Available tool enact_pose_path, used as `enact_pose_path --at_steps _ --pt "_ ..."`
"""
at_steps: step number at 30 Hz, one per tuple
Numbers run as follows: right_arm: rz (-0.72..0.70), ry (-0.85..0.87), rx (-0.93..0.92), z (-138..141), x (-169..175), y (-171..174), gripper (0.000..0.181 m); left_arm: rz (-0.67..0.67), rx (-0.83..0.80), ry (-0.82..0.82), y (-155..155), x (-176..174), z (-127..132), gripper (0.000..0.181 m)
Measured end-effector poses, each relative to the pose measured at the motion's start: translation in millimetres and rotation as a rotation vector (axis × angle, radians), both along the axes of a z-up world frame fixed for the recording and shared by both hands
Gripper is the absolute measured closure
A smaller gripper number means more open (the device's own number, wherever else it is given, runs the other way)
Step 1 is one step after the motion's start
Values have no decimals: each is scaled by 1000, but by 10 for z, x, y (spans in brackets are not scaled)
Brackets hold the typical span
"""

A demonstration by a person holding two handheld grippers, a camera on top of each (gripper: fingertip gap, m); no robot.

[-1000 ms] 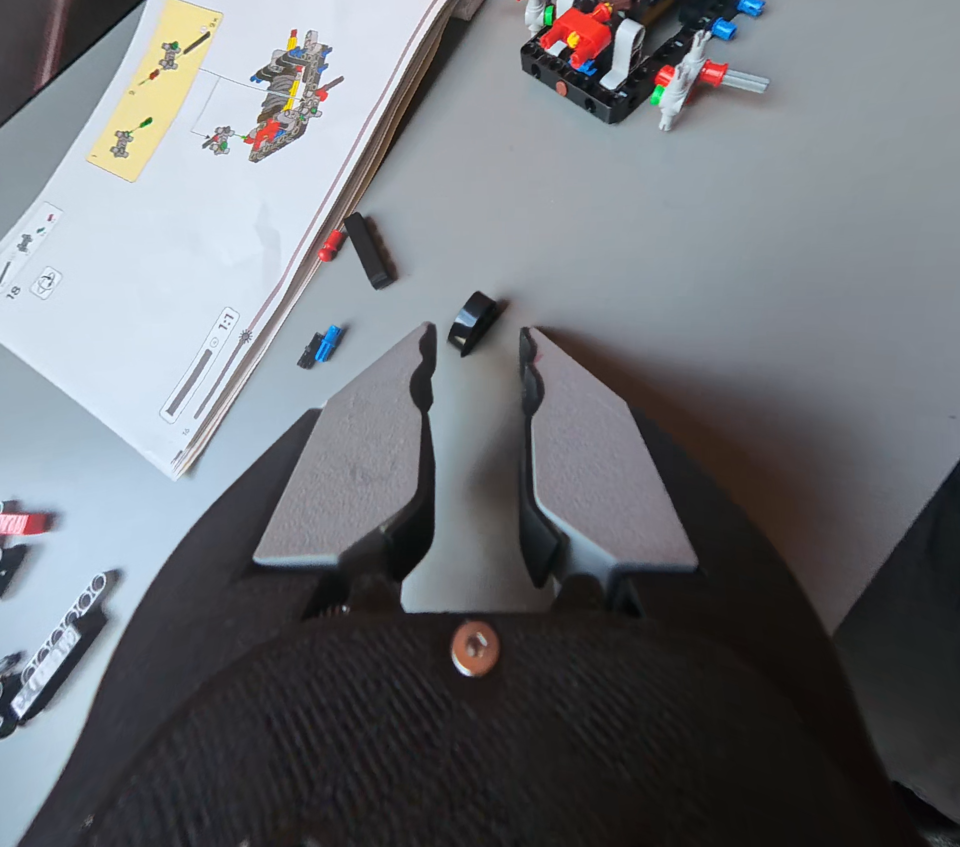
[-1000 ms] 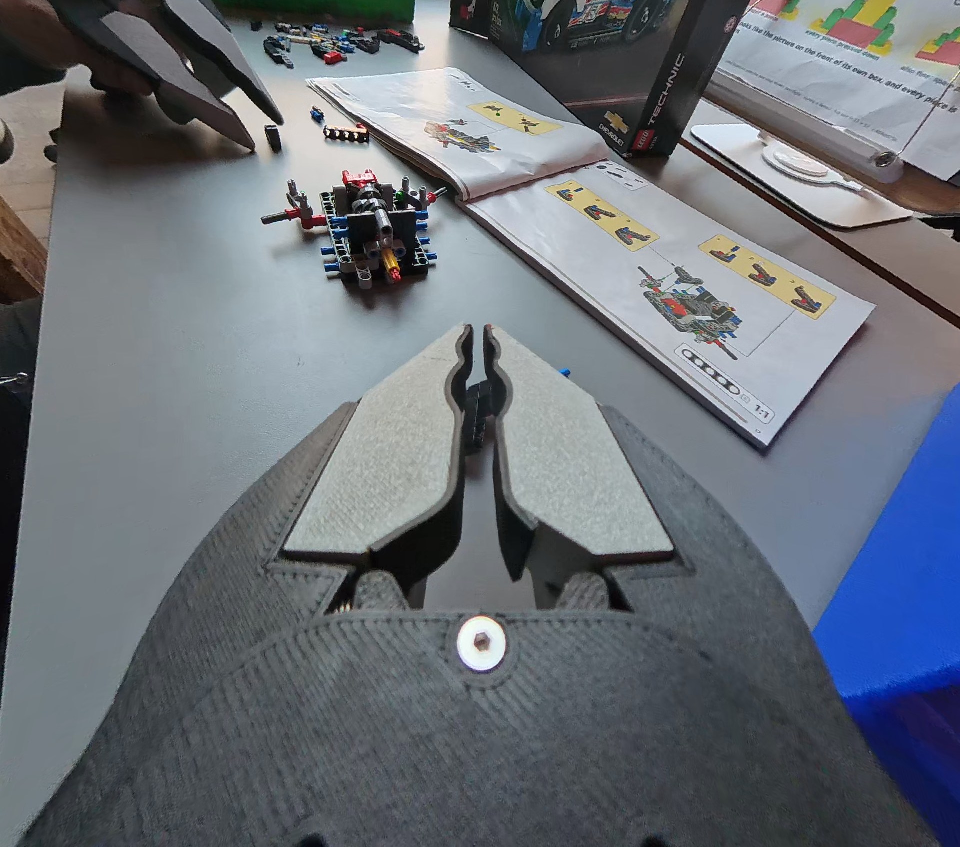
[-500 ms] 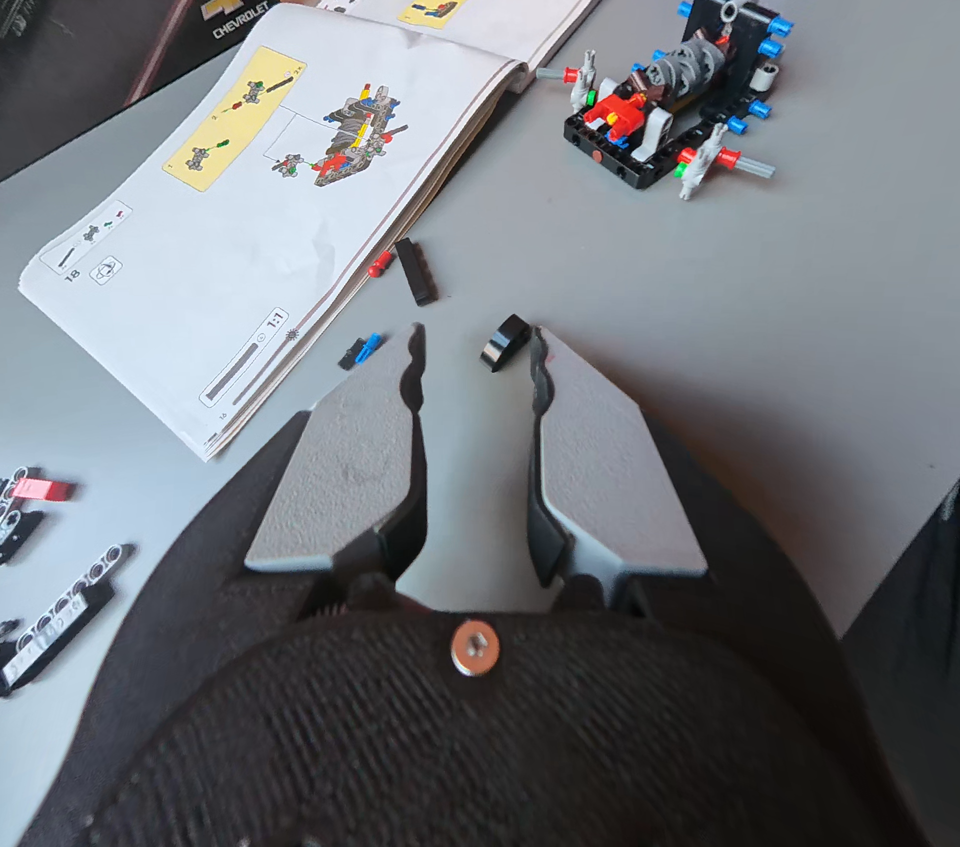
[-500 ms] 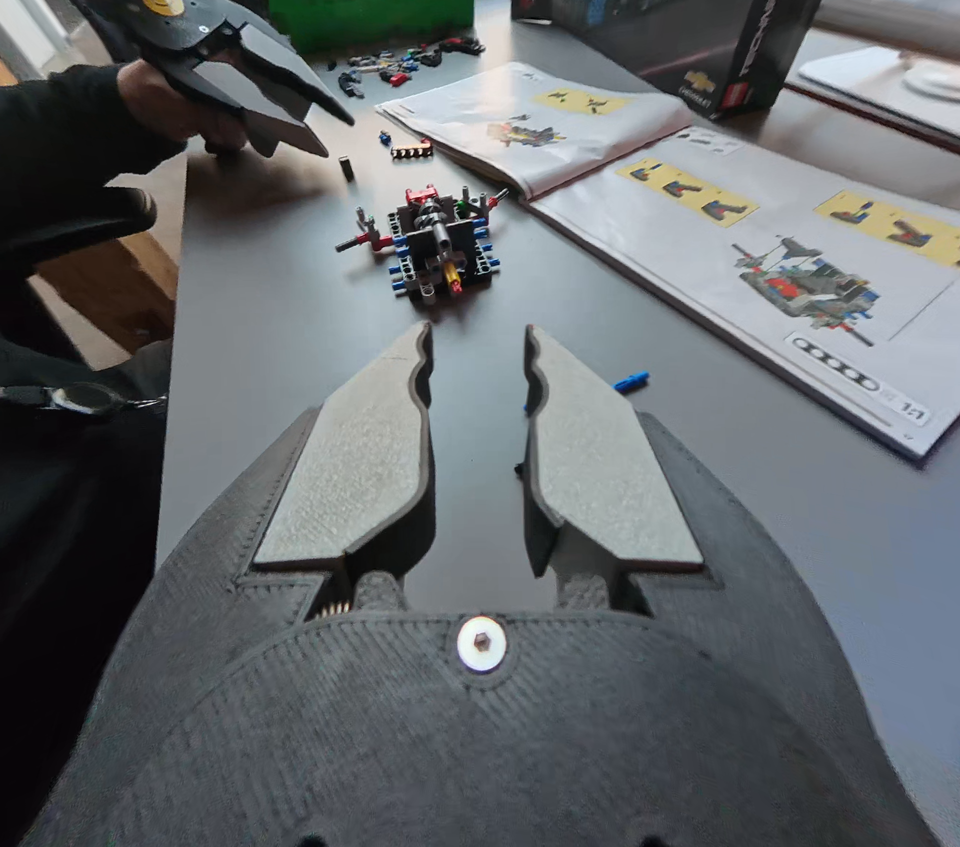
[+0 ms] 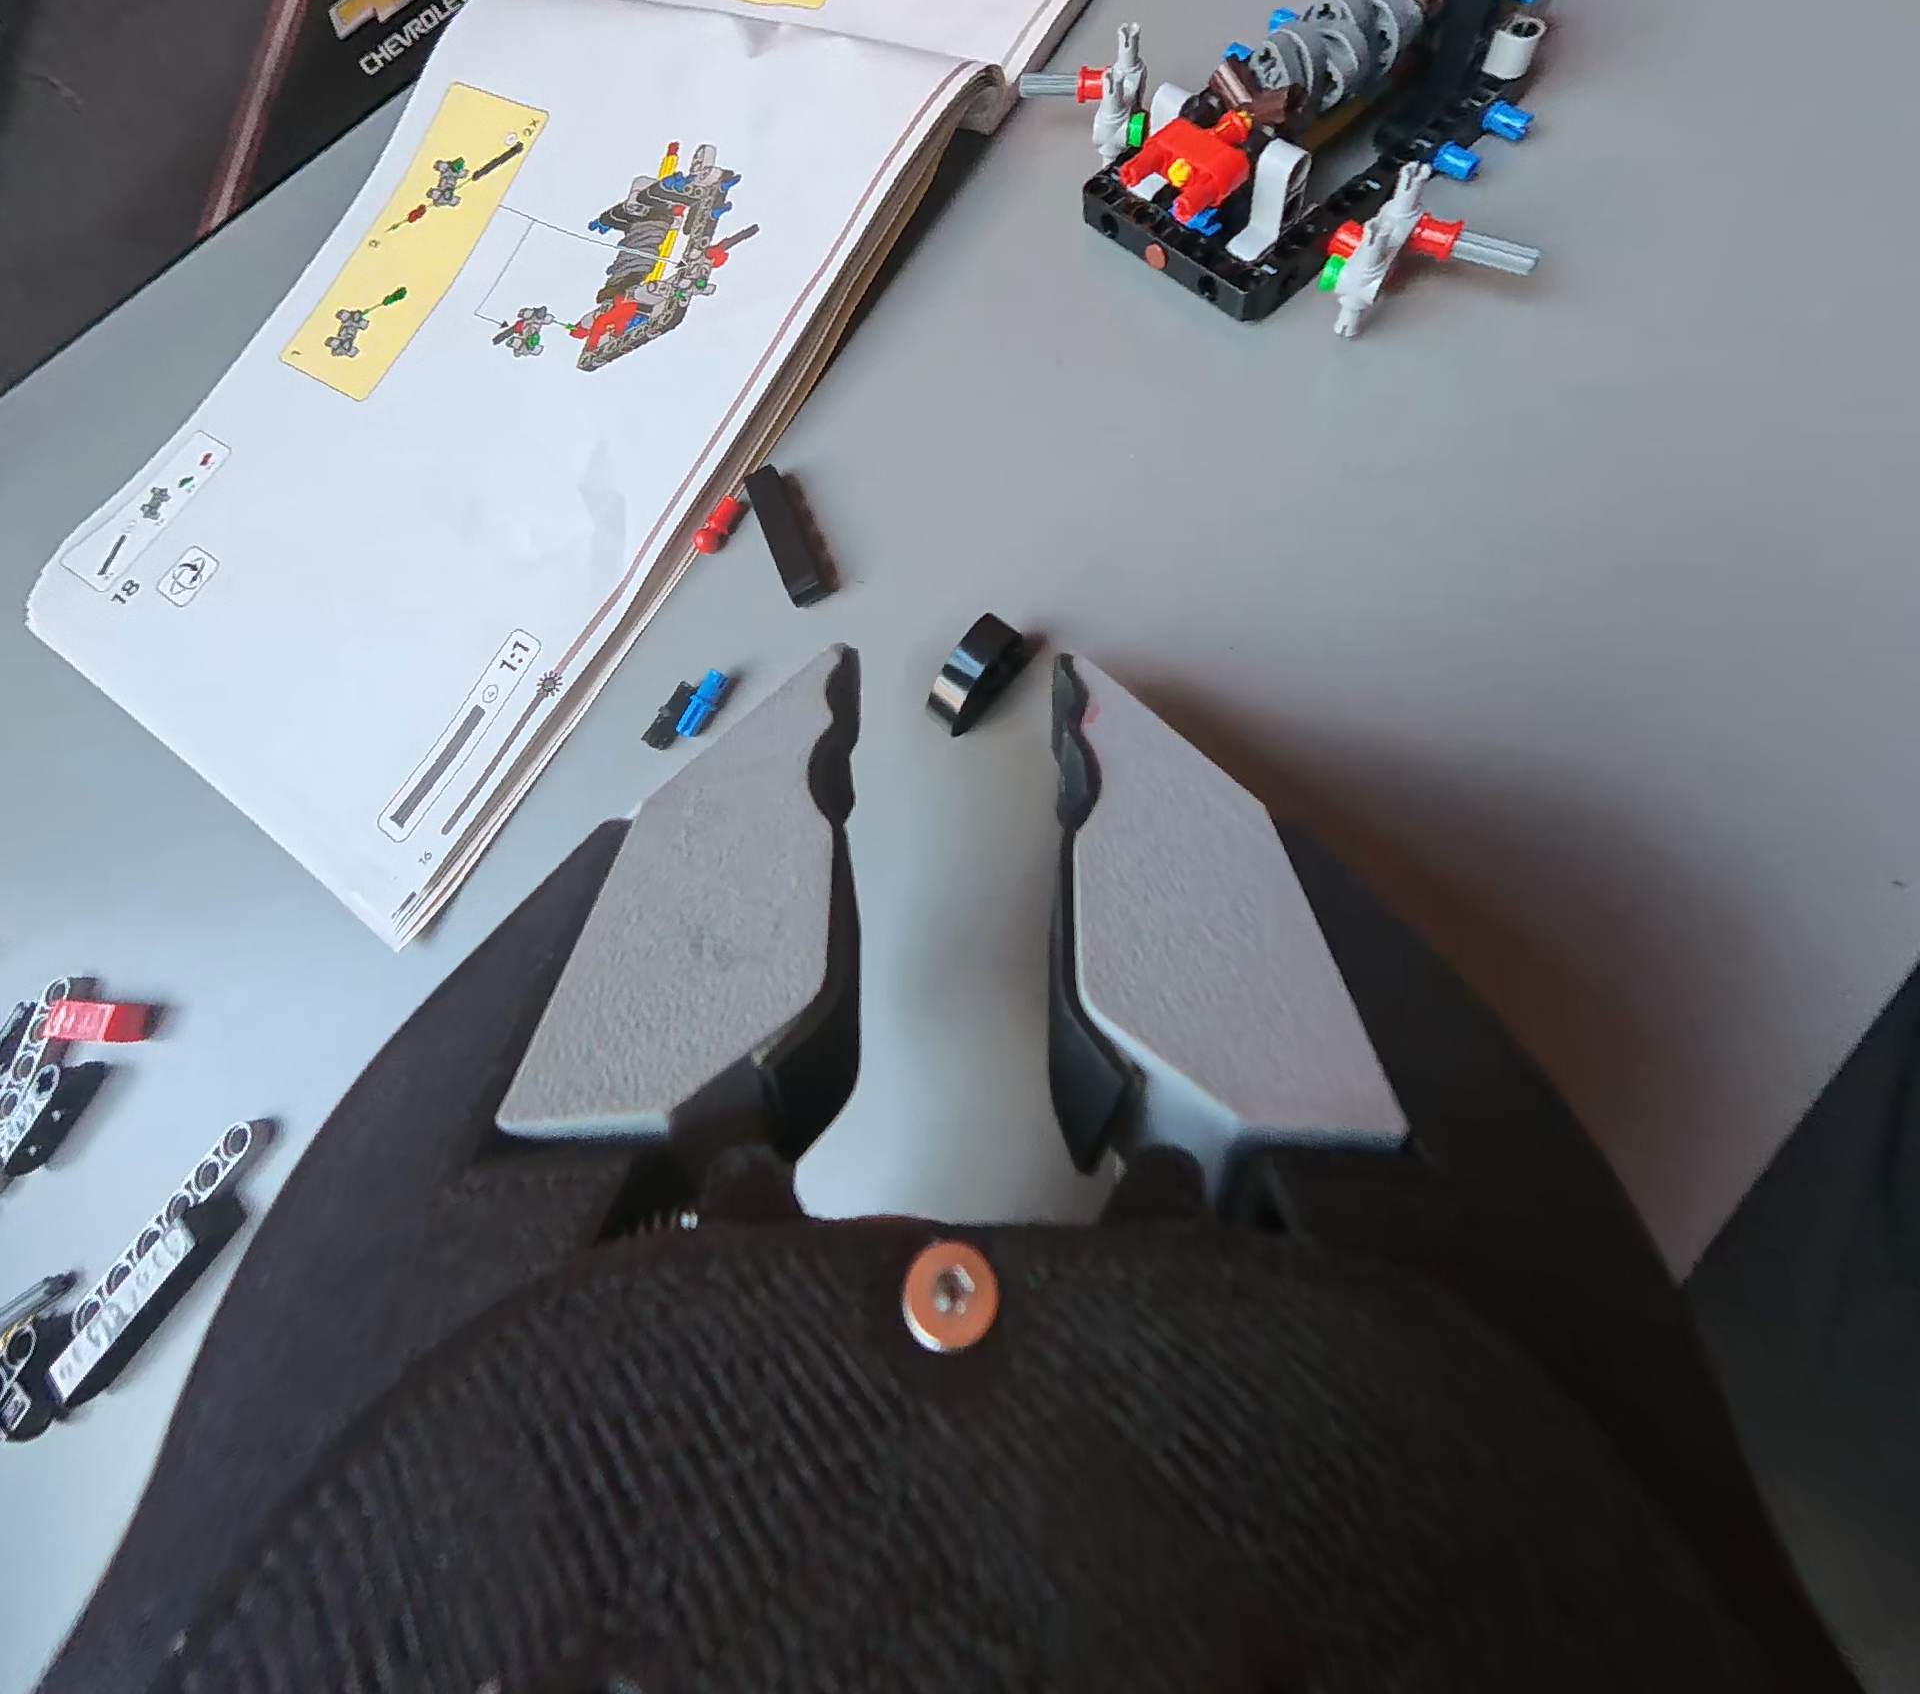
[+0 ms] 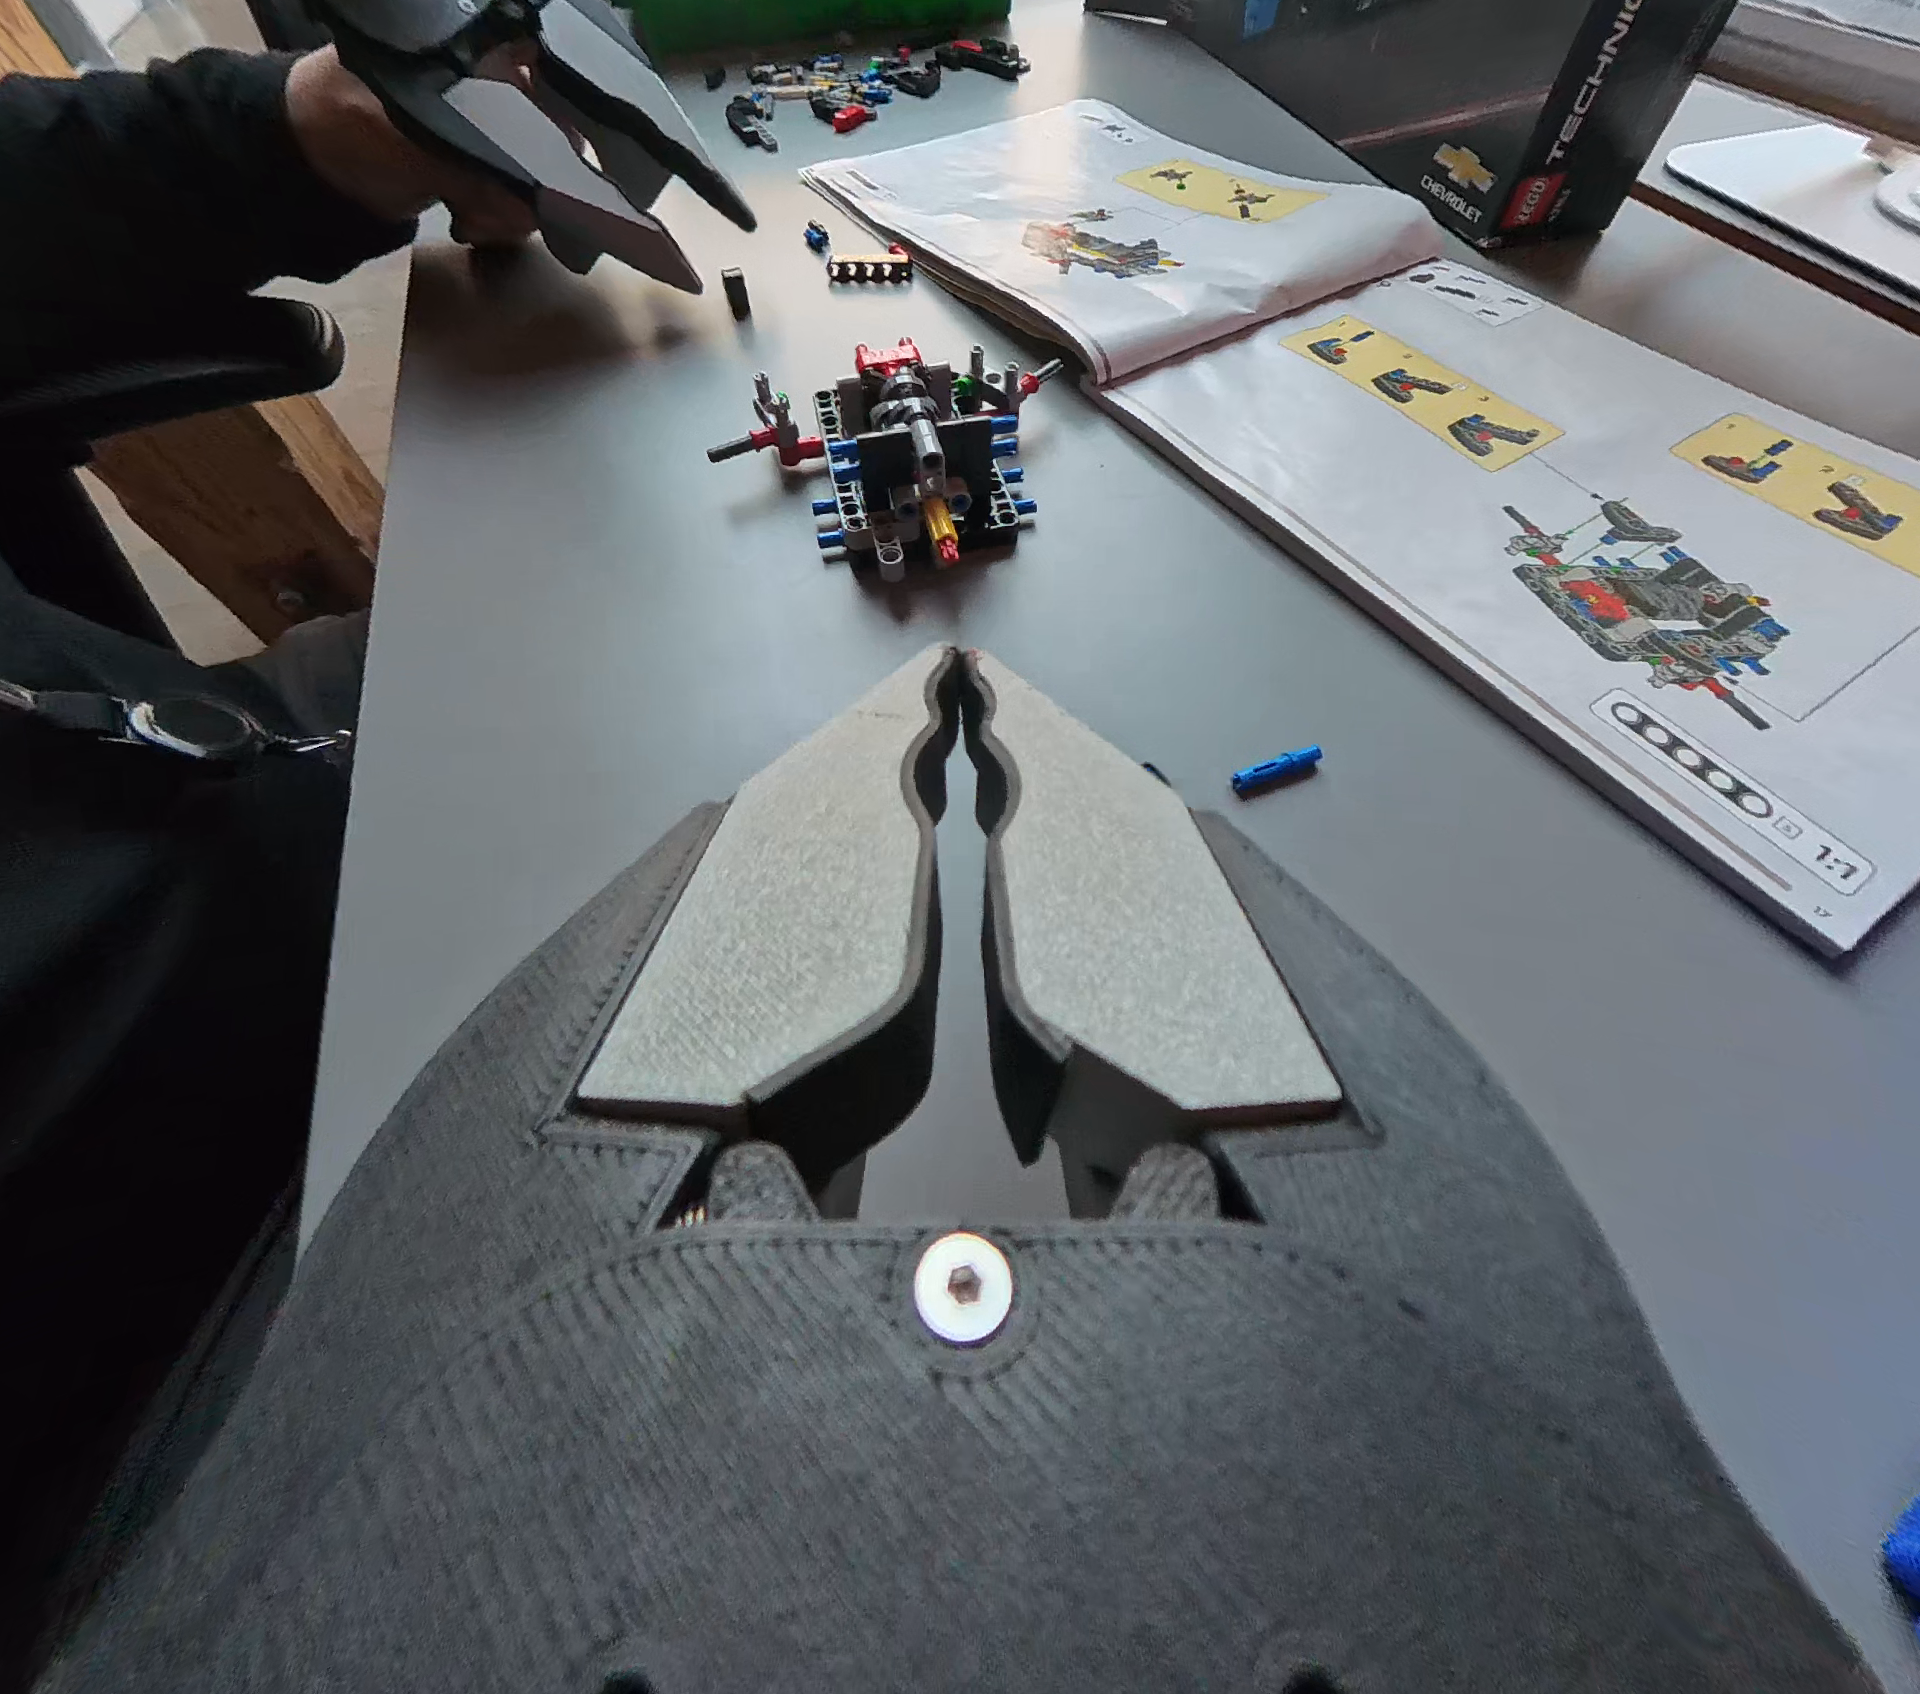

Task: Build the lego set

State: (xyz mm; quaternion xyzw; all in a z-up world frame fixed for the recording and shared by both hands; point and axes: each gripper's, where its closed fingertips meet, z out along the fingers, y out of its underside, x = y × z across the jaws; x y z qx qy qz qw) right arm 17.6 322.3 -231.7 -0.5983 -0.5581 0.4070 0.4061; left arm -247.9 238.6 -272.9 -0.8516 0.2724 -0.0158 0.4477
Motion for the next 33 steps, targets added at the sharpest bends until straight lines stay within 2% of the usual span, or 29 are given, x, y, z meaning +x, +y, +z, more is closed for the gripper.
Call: enact_pose_path --at_steps 3,6,7,9,12,15,17,20,22,25,26,33 --pt "-32 20 -5 32 6 50 176 -7 -3 -8 -4 9 1 147" --pt "-119 3 -53 -1 9 201 117 -6 -5 -21 -4 6 8 146" --pt "-124 14 -48 16 10 213 115 -4 -7 -25 -2 2 9 146" --pt "-104 34 -15 57 14 177 128 0 -5 -30 0 -4 14 146" --pt "-95 31 41 67 -2 142 137 0 -4 -26 0 -3 13 146" --pt "-119 -9 75 5 -24 156 131 -4 -9 -19 -3 3 1 145" --pt "-53 -18 57 -18 -40 54 160 -7 -10 -17 -6 7 -2 146" --pt "-2 -22 -3 -34 -35 -7 181 -8 -11 -20 -6 8 0 146" --pt "-29 -4 -5 -7 -26 42 173 -6 -8 -29 -5 4 9 146" --pt "-123 -27 19 -37 -4 199 132 4 -2 -49 1 -12 33 147" --pt "-151 -32 44 -41 5 242 126 8 1 -61 4 -18 45 147" --pt "-172 -21 95 -14 26 268 135 11 -28 -190 8 -42 102 147"
